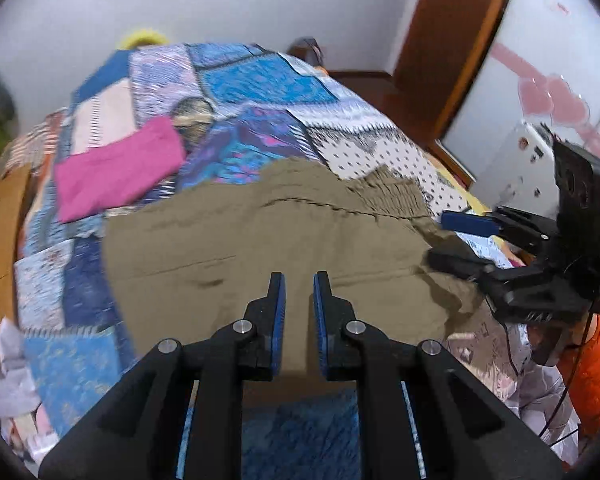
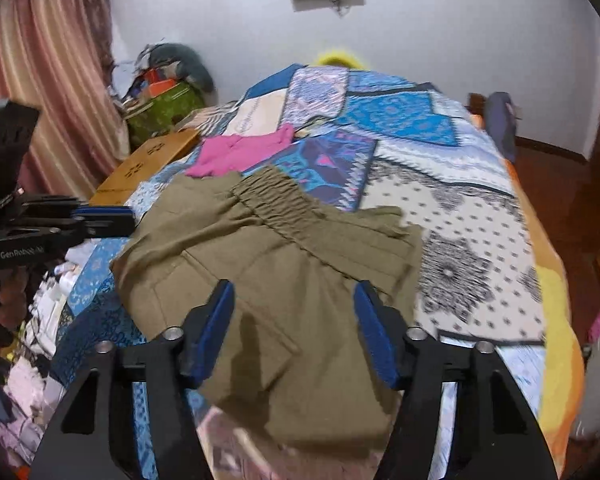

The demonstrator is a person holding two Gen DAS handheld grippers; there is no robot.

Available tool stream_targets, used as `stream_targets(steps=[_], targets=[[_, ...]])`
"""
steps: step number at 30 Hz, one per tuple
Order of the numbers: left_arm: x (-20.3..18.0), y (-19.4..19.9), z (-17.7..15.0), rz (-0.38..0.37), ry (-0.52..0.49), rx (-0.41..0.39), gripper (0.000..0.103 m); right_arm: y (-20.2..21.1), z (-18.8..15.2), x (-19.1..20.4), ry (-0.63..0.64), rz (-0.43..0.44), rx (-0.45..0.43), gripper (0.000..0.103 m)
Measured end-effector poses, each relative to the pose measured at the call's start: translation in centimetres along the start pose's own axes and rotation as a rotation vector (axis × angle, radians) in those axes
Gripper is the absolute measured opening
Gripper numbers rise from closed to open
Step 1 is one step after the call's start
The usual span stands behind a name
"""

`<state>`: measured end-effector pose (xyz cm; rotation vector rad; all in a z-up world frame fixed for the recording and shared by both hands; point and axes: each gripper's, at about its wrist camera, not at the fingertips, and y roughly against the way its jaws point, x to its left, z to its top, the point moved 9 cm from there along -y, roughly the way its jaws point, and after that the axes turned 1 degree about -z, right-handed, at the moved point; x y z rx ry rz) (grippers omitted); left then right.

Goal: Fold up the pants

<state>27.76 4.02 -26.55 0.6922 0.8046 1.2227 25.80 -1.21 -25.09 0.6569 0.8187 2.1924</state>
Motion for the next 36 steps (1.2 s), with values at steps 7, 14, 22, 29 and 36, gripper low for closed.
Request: stream_targets(steps=[7, 14, 22, 29, 36], targets=[[1.7, -5.5, -0.7, 0.039, 0.022, 0.082, 0.013, -3.3, -1.8, -1.6, -0.011, 0.014, 0.087, 0.044], [1.7, -5.0, -0.8, 0.051, 0.007, 0.063, 0.012, -2.4, -1.6, -1.4, 0.012, -0.015, 0.093, 0.042], [3.7, 0.0, -0.2, 0.115, 0.029, -0.010, 0.027, 1.3, -1.0, -2.4, 0.022, -0.110, 0.046, 0.055], [6.4, 4.5, -0.2, 0.193, 0.044, -0.098, 0.065, 4.1, -0.6, -3.4, 0.011, -0.172, -0.004, 0.074], [8.9, 3.9, -2.6, 0.179, 0.099, -0.066, 0.082, 4.0, -2.4, -4.7, -0.025, -0.174, 0.009, 0.081]])
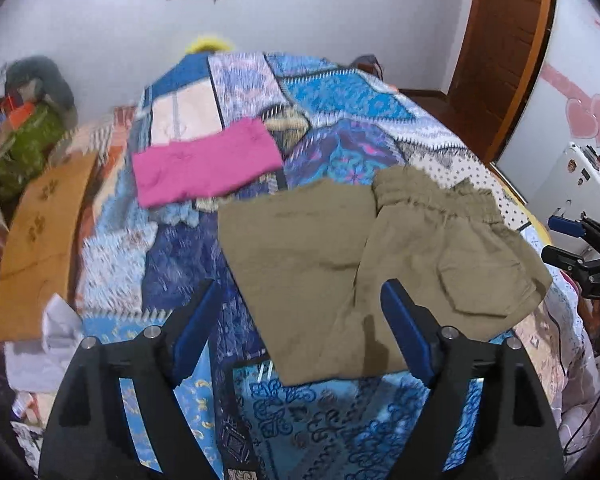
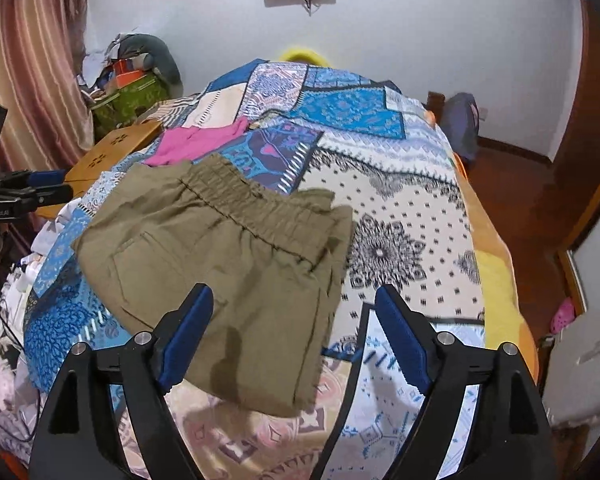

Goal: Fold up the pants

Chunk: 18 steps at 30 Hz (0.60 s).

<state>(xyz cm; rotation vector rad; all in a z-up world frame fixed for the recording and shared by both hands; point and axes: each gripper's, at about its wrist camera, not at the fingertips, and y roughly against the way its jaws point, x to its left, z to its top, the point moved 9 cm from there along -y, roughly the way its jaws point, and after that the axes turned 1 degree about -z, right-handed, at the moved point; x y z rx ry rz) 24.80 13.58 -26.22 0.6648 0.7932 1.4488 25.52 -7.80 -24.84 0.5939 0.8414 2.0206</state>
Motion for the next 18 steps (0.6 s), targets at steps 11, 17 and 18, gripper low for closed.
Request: stream_targets(steps=[11, 17, 18], targets=[[2.7, -7.2, -3.1, -0.057, 0.113, 0.143, 0.082, -4.4, -2.7, -1.9, -0.157, 0.121, 0.135, 0.082], [2.3, -8.2, -2.3, -0.159, 0.163, 0.137, 0.082, -6.8, -1.7, -1.9, -0.210, 0.239, 0.164, 0.082], [2.1, -8.4, -2.2, -0.172, 0.171, 0.137, 0.082, -7.0, -1.5, -1.8, -0.215, 0.252, 0.164, 0.083]])
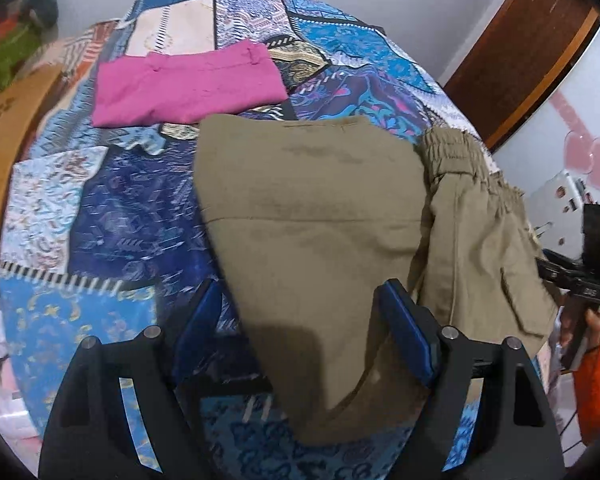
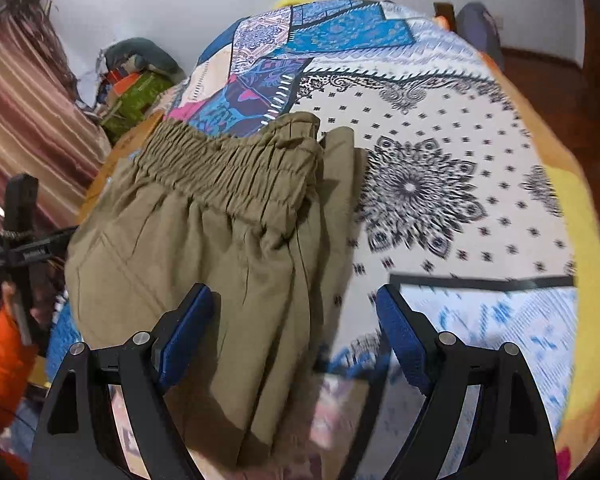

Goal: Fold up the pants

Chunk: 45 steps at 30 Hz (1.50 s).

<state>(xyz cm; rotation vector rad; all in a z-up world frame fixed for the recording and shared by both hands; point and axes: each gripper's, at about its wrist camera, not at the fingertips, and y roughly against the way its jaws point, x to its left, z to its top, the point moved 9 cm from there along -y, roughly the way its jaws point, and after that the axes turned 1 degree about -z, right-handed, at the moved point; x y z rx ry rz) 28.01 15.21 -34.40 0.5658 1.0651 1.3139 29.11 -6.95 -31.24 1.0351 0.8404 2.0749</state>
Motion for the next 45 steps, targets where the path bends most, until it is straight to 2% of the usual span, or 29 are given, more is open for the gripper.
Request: stream_targets(steps=[4, 6, 8, 10, 15, 20, 21, 23, 24, 27, 31, 36, 45], targets=[[-0.5, -0.4, 0.9, -0.019, 0.021, -0.012, 0.082, -0.5, 0.8, 0.3, -0.009, 0.044, 0.008, 0.083], [-1.2, -0.5, 1.1, -0.061, 0.034, -0.005, 0.082, -0.4, 0.6, 0.9, 0.011, 0.054, 0.017, 0.076], [-1.6, -0.5, 0.9, -0.068, 0.026, 0.005, 0.081, -0.2, 0.4, 1.5, 0.026, 0.074, 0.029, 0.071], [-2.0, -0.4, 0.6, -0.069, 0.018, 0.010, 0.080, 0.1, -0.1, 1.9, 0.034, 0.076, 0.040, 0.071], [-2.6, 0.8, -0.7, -0.131, 0.023, 0.020, 0.078, 0.8, -1.4, 2.4, 0.048, 0.102, 0.064, 0.069], [-2.6, 0.0, -0.6, -0.112, 0.025, 0.040, 0.078, 0.0, -0.8, 2.2, 0.022, 0.121, 0.056, 0.067], [-2.6, -0.3, -0.3, -0.092, 0.019, 0.034, 0.077, -0.1, -0.6, 2.2, 0.026, 0.115, 0.045, 0.058], [-2.8, -0.5, 0.2, -0.054, 0.002, 0.023, 0.070, -0.3, 0.0, 2.2, 0.029, 0.095, 0.022, 0.047], [-3.1, -0.5, 0.5, -0.034, -0.015, 0.012, 0.063, -0.3, 0.3, 2.2, 0.022, 0.093, 0.015, 0.039], [-4.1, 0.2, 1.2, 0.030, -0.087, -0.020, 0.031, 0.1, 1.1, 2.3, 0.035, 0.071, -0.011, 0.021], [-5.7, 0.9, 1.5, 0.101, -0.206, -0.033, 0.010, 1.2, 1.9, 3.3, 0.119, 0.009, -0.045, 0.015], [-6.9, 3.4, 2.6, 0.139, -0.255, -0.091, 0.004, 3.2, 3.4, 4.8, 0.185, -0.023, -0.099, 0.011], [-9.8, 9.6, 4.8, 0.177, -0.316, -0.223, 0.003, 7.6, 6.6, 8.0, 0.278, -0.053, -0.213, 0.010]])
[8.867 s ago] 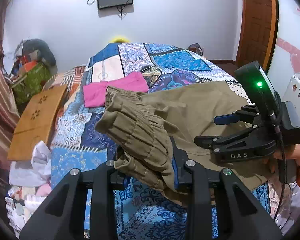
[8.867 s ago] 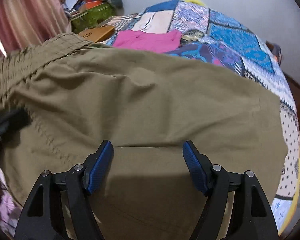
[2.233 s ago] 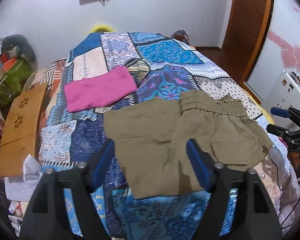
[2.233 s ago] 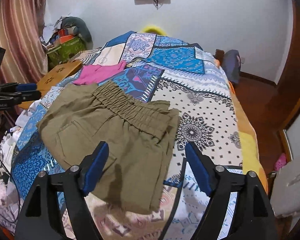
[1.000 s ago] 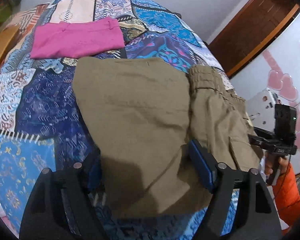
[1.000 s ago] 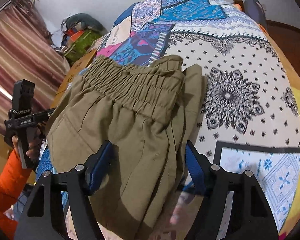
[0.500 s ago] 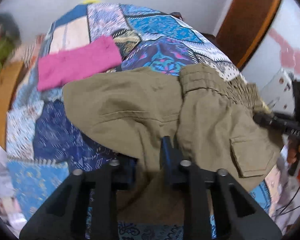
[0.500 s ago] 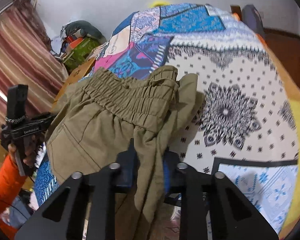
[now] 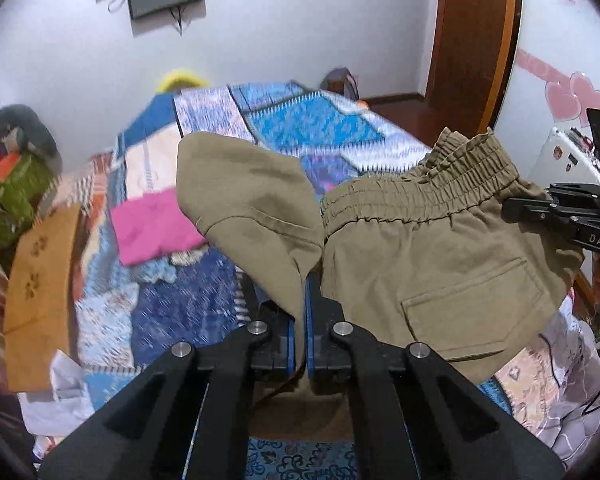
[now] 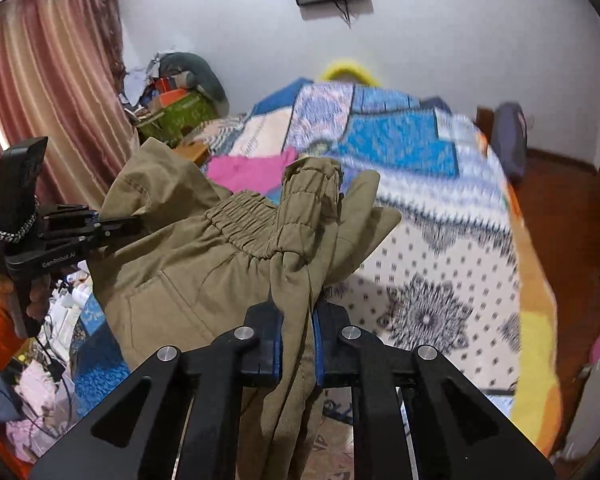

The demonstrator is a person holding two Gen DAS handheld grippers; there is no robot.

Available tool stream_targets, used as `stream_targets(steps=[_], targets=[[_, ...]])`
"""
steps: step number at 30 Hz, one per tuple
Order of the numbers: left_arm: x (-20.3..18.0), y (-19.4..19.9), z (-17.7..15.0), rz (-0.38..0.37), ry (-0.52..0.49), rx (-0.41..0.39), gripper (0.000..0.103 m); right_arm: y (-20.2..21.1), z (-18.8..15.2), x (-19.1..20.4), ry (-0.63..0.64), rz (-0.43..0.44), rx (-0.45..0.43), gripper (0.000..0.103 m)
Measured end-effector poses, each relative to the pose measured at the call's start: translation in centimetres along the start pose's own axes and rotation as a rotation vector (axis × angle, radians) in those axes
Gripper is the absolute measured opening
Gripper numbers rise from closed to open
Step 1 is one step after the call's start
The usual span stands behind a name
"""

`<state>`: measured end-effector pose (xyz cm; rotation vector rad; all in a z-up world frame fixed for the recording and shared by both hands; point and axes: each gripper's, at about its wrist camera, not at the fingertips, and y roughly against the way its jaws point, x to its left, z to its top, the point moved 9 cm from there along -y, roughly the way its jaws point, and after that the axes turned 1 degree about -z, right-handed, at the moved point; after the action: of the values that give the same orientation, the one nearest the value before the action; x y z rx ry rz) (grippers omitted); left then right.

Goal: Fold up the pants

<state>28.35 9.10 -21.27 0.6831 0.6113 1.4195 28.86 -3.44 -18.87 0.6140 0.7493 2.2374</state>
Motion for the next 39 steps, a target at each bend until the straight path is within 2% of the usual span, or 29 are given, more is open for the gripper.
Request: stream_targets(steps=[9, 12, 19, 24, 32, 35, 39], targets=[[2.3, 4.8, 4.6, 0.087, -0.011, -0.124, 0.003, 1.5, 4.9, 2.2, 0.065, -0.007, -0.101, 0.010], [3.8, 5.1, 5.6, 0.104, 0.004, -0.140, 0.003, 1.1, 7.1, 2.7, 0.080, -0.004, -0.142, 0.010], [7.9, 4.4, 7.9, 0.155, 0.034, -0.166, 0.003, -2.0, 11.4, 4.2, 0.128, -0.006, -0.169, 0.010], [11.7, 2.5, 9.8, 0.193, 0.065, -0.169, 0.003, -5.8, 14.7, 5.3, 0.165, -0.005, -0.166, 0.010], [18.5, -2.3, 11.5, 0.240, 0.124, -0.161, 0.003, -12.8, 17.7, 5.7, 0.185, -0.003, -0.145, 0.010], [21.0, -4.7, 11.6, 0.239, 0.151, -0.165, 0.003, -16.0, 18.3, 6.0, 0.198, -0.002, -0.126, 0.010], [24.2, -9.4, 10.9, 0.250, 0.177, -0.128, 0.003, -20.8, 18.4, 6.1, 0.216, -0.017, -0.095, 0.010]])
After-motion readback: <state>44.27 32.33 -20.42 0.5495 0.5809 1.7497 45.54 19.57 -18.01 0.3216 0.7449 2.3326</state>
